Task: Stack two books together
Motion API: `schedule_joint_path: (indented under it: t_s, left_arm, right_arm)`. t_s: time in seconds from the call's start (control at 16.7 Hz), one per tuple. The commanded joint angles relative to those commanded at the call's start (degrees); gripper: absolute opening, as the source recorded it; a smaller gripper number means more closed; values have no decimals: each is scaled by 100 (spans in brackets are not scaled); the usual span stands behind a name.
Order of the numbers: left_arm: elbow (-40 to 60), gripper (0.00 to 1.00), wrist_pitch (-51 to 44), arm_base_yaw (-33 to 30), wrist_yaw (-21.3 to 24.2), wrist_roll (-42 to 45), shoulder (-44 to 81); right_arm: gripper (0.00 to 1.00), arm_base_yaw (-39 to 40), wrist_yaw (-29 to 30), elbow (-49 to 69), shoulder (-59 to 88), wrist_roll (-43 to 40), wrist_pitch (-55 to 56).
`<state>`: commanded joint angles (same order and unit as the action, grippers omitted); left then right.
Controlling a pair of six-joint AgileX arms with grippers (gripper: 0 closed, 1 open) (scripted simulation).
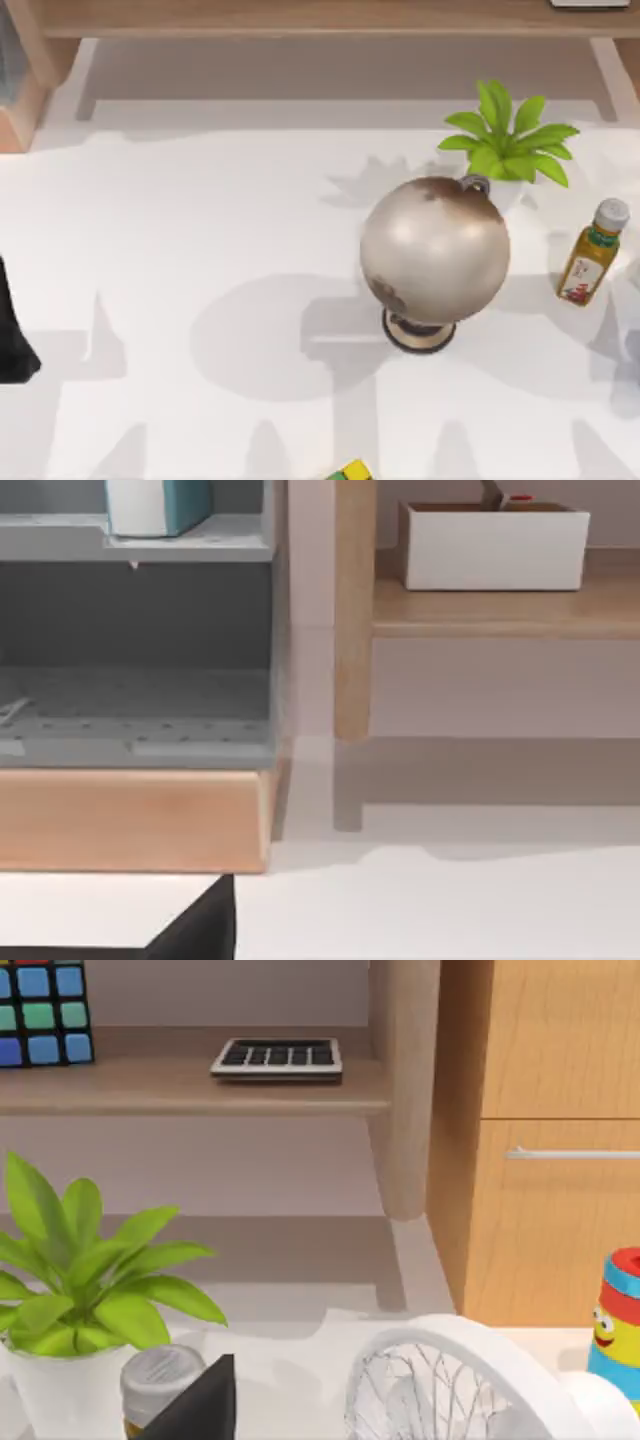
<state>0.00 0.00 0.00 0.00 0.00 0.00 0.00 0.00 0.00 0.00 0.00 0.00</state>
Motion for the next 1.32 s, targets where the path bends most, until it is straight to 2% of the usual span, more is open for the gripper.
schedule_joint_path:
  t_s: [0.24,0.48,0.72,1.32]
  left_arm:
    - [158,100,73,38,41,0,176]
    - [1026,100,471,238,270,2,1265]
    - [2381,100,1093,551,626,4,3207]
    - [6189,100,2840,1481,1616,10,9019]
  right_arm:
    - [100,0,0,0,0,0,0]
    - [100,0,0,0,0,0,0]
    - [100,0,0,0,0,0,0]
    - [100,0,0,0,0,0,0]
